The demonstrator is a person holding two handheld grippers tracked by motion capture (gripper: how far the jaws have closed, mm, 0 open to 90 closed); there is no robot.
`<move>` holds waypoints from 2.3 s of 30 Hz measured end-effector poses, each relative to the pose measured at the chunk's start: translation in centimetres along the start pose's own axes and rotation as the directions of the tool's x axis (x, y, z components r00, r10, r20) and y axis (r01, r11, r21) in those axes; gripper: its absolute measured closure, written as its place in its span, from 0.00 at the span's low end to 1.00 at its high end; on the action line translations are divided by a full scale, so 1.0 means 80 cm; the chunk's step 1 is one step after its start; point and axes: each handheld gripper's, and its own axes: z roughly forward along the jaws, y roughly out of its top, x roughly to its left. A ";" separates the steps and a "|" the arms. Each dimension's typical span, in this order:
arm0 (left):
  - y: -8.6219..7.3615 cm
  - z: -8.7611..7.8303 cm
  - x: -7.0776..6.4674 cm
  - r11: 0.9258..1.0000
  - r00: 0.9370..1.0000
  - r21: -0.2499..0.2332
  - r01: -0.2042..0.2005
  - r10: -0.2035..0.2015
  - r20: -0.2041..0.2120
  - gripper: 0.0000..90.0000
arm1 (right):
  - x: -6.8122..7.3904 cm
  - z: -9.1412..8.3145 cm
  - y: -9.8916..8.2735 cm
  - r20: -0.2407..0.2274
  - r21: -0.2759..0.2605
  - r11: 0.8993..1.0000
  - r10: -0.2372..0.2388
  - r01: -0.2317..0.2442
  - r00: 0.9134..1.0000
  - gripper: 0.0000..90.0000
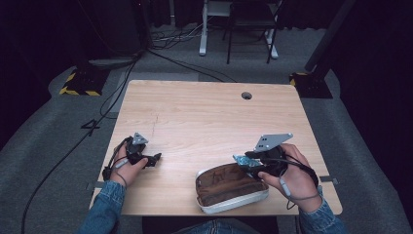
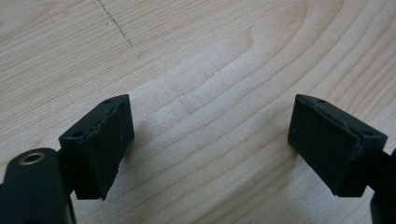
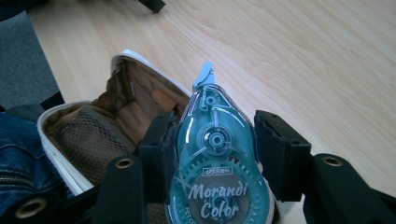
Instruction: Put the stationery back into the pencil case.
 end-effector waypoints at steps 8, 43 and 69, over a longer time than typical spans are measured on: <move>0.000 0.000 0.000 1.000 1.000 0.000 0.000 0.000 0.000 0.16 | 0.017 0.018 0.003 -0.049 0.034 0.999 -0.029 0.030 0.998 0.56; 0.000 0.000 0.000 1.000 1.000 0.000 0.002 -0.002 -0.002 0.16 | 0.039 0.081 -0.001 -0.143 0.183 0.953 -0.218 0.243 0.965 0.56; 0.000 0.000 0.000 1.000 1.000 -0.001 0.004 -0.004 -0.002 0.16 | 0.032 0.066 0.001 -0.141 0.095 0.974 -0.192 0.206 0.971 0.44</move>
